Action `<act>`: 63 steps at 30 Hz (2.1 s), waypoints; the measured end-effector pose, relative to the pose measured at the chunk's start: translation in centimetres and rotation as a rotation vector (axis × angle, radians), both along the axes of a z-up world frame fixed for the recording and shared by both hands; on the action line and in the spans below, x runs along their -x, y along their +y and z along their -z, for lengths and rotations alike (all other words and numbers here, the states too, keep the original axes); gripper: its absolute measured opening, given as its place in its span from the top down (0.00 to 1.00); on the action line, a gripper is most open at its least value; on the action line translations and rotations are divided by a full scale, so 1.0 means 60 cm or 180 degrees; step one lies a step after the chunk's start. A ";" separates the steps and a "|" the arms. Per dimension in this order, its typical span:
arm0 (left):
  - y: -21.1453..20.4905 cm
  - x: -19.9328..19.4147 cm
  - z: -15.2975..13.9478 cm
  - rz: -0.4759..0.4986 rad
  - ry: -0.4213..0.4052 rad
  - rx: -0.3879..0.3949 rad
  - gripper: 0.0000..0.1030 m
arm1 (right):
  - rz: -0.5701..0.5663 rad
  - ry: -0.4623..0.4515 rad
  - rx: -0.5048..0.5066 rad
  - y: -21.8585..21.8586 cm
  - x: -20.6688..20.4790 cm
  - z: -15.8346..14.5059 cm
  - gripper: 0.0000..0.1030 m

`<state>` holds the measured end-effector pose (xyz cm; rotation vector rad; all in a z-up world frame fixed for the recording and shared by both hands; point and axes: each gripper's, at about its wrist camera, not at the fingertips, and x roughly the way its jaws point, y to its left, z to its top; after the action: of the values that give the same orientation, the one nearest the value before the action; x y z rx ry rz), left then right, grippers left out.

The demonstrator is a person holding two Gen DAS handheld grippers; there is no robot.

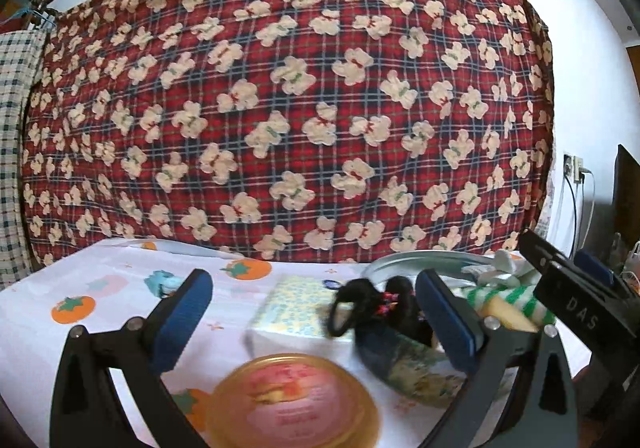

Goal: Organize soft objects
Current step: 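Move both tools toward the small blue cloth on the table, then grasp the blue cloth with the left tool while the right grasps the blue pompom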

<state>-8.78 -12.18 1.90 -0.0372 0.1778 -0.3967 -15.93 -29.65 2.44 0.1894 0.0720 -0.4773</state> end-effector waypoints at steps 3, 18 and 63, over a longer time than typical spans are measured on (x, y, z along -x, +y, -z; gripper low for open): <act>0.027 -0.002 -0.001 -0.0071 -0.0044 -0.0022 0.00 | -0.0120 0.0037 0.0022 0.034 -0.013 0.001 0.13; 0.252 -0.099 0.011 -0.0889 0.0090 -0.0076 0.00 | -0.0779 0.0034 0.0095 0.222 -0.088 0.006 0.13; 0.479 -0.413 0.087 -0.1626 0.1497 0.0125 0.01 | -0.1424 0.2005 -0.1278 0.389 -0.578 0.135 0.72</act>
<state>15.99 16.56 -3.31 -0.2108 0.6099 0.1262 18.74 -6.31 -5.65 0.3999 0.8145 -0.0541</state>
